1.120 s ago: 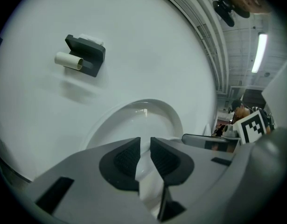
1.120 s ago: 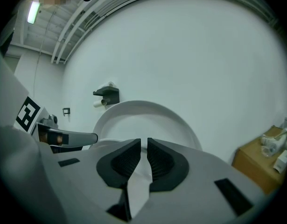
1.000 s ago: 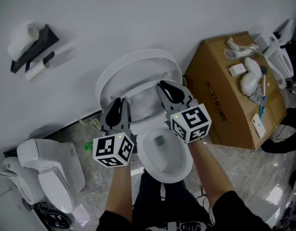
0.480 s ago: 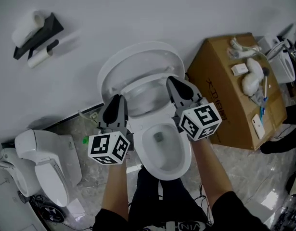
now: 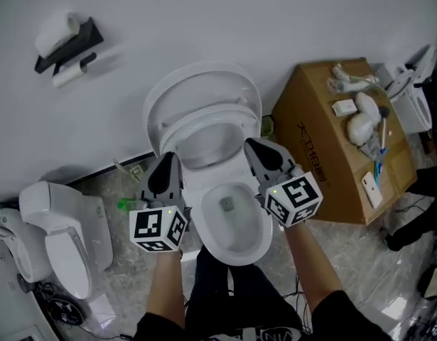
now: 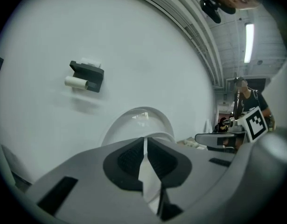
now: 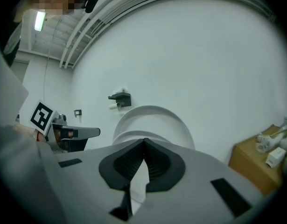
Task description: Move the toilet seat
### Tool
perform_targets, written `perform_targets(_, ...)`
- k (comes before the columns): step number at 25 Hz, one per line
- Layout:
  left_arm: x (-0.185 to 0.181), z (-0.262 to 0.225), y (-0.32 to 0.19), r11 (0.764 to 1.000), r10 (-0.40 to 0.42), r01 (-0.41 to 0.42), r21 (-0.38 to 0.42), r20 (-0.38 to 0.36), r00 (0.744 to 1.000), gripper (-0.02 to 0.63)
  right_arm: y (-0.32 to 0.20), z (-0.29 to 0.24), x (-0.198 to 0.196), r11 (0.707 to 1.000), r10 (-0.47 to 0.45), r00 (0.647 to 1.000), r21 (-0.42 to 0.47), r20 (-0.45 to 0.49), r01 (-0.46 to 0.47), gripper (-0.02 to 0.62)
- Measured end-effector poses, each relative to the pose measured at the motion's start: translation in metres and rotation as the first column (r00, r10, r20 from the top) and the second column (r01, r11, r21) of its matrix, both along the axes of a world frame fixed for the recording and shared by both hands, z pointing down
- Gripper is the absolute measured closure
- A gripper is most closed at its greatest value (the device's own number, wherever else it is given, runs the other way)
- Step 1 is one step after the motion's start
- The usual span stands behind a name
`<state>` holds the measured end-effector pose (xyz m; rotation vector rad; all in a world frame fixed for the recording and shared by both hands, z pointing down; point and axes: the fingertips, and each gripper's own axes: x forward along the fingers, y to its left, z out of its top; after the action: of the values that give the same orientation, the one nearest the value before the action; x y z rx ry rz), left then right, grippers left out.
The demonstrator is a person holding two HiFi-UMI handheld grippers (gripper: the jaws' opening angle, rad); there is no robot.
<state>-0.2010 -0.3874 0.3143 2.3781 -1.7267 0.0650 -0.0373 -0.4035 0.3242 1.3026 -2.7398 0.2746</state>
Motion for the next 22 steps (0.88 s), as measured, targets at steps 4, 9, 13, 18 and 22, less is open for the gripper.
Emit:
perform_targets(4,0.003,-0.004,0.034,1.000,-0.025,0.025,0.006,0.018,1.000,0.588,0.035,-0.006,0.006,0.999,-0.042,0.998,0.018,-0.040,0.043,0.586)
perform_targets(9,0.009,-0.004,0.080,0.999,-0.047,0.047,-0.002,0.032,0.998,0.591,0.076,-0.012,0.015,0.995,-0.092,0.994,0.022,-0.055,0.093,0.586)
perform_targets(13,0.013,-0.001,0.118,0.998,-0.064,0.064,-0.009,0.049,0.997,0.592,0.107,-0.012,0.027,0.994,-0.110,0.993,0.017,-0.053,0.111,0.586)
perform_targets(18,0.017,-0.006,0.163,0.995,-0.098,0.098,-0.004,0.063,0.993,0.592,0.146,-0.017,0.035,0.988,-0.152,0.986,0.026,-0.072,0.154,0.586)
perform_targets(22,0.028,-0.010,0.186,0.994,-0.105,0.104,0.011,0.079,0.991,0.592,0.170,-0.021,0.042,0.982,-0.184,0.980,0.036,-0.081,0.188,0.586)
